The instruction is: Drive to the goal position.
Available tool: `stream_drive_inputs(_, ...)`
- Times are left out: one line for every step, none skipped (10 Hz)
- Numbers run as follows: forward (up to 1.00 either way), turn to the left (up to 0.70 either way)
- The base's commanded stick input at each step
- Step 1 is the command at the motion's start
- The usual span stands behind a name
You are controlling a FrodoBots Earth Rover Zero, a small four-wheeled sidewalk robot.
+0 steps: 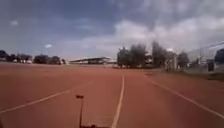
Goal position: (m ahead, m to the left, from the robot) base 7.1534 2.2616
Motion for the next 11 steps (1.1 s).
stream_drive_inputs(0.7, 0.0)
stream_drive_inputs(0.7, 0.0)
stream_drive_inputs(0.7, 0.0)
stream_drive_inputs(0.7, 0.0)
stream_drive_inputs(0.7, 0.0)
stream_drive_inputs(0.7, 0.0)
stream_drive_inputs(0.7, 0.0)
stream_drive_inputs(0.7, 0.0)
stream_drive_inputs(0.7, 0.0)
stream_drive_inputs(0.7, 0.0)
stream_drive_inputs(0.7, 0.0)
